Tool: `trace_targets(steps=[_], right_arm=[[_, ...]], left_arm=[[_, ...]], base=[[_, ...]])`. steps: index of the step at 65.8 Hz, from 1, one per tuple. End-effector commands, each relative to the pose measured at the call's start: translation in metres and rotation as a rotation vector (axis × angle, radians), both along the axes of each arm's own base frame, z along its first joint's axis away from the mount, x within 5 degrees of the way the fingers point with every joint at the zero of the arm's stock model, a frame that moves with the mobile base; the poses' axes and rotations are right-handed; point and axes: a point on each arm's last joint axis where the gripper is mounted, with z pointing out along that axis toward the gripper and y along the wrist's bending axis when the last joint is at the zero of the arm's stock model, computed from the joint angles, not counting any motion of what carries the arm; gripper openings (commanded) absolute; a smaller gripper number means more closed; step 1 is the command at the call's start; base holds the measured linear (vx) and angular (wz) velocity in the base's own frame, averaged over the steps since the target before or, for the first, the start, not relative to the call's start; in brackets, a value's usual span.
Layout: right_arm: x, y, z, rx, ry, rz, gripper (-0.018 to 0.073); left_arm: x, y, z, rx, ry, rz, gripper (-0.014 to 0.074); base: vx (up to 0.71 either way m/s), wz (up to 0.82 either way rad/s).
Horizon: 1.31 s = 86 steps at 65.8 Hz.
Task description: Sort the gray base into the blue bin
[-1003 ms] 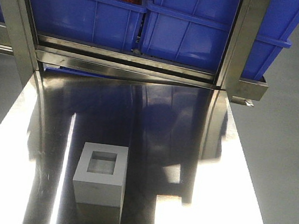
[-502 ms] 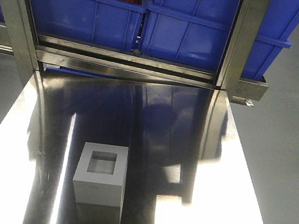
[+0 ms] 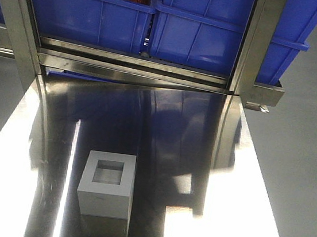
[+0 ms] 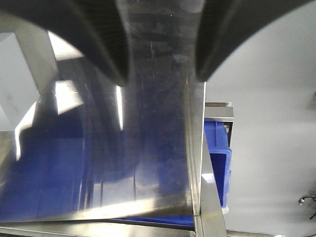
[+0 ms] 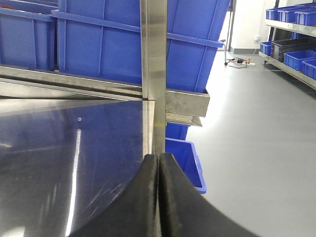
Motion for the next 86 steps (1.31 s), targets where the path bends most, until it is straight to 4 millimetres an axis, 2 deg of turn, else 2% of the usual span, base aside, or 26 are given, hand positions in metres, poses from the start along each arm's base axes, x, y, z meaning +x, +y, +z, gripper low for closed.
trace_targets(steps=[1, 7, 24, 51, 61, 71, 86], right_arm=[[0.000, 0.000, 0.002, -0.011, -0.071, 0.002, -0.0009], [0.000, 0.000, 0.002, -0.011, -0.071, 0.002, -0.0009], [0.000, 0.000, 0.002, -0.011, -0.071, 0.002, -0.0009], [0.000, 0.000, 0.002, -0.011, -0.072, 0.002, -0.0009], [0.000, 0.000, 0.002, -0.011, -0.072, 0.002, -0.0009], [0.000, 0.000, 0.002, -0.011, -0.072, 0.002, -0.0009], [0.000, 0.000, 0.002, -0.011, -0.072, 0.002, -0.0009]], left_arm=[[0.005, 0.000, 0.015, -0.015, -0.083, 0.007, 0.0428], [0.005, 0.000, 0.016, -0.014, -0.099, 0.008, 0.0456], [0.006, 0.000, 0.018, -0.016, -0.118, 0.010, 0.0450], [0.011, -0.004, 0.029, -0.142, -0.203, 0.022, 0.0450], [0.027, -0.012, 0.041, -0.158, -0.114, -0.073, 0.0450], [0.053, -0.032, 0.056, -0.263, -0.052, -0.249, 0.0451], [0.090, -0.060, 0.053, -0.308, 0.025, -0.394, 0.0451]], base=[[0.00, 0.00], [0.00, 0.00], [0.00, 0.00], [0.00, 0.00], [0.00, 0.00], [0.00, 0.00], [0.00, 0.00]])
